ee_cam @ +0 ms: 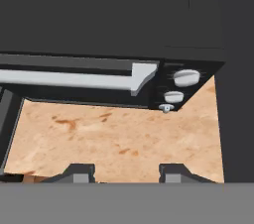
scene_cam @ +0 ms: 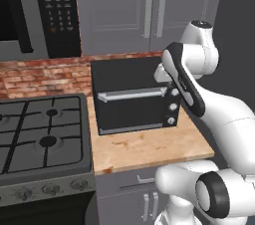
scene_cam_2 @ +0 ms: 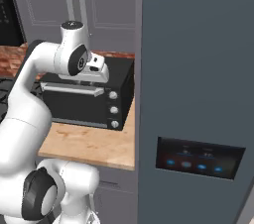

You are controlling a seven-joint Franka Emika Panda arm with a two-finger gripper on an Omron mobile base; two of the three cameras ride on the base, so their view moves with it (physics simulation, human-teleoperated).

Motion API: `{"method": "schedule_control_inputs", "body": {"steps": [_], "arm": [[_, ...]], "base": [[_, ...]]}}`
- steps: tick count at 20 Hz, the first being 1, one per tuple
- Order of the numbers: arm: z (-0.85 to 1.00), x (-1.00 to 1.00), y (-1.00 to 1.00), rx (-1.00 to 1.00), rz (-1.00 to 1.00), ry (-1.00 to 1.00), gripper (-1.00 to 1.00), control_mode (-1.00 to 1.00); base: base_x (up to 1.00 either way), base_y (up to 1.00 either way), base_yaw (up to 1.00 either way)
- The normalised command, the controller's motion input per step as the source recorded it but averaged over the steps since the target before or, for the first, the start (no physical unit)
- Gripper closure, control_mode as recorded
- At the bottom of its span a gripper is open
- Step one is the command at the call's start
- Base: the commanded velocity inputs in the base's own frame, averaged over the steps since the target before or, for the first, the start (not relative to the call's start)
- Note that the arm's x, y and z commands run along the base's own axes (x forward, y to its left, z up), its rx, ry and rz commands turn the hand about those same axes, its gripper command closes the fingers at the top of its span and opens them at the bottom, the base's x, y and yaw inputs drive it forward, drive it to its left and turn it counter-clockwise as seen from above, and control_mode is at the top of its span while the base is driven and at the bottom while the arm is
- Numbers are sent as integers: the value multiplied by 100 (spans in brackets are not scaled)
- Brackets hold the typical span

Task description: Navigate to the stand mixer.

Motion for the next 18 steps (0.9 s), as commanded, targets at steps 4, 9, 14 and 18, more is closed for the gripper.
{"method": "schedule_control_inputs", "body": {"steps": [4,9,14,18], "arm": [[0,0,0,0,0,0,-100,100],[0,0,0,0,0,0,-100,100],[0,0,0,0,0,0,-100,100],[0,0,0,0,0,0,-100,100]], "base": [[0,0,0],[-21,0,0],[-22,0,0],[-36,18,18]]}}
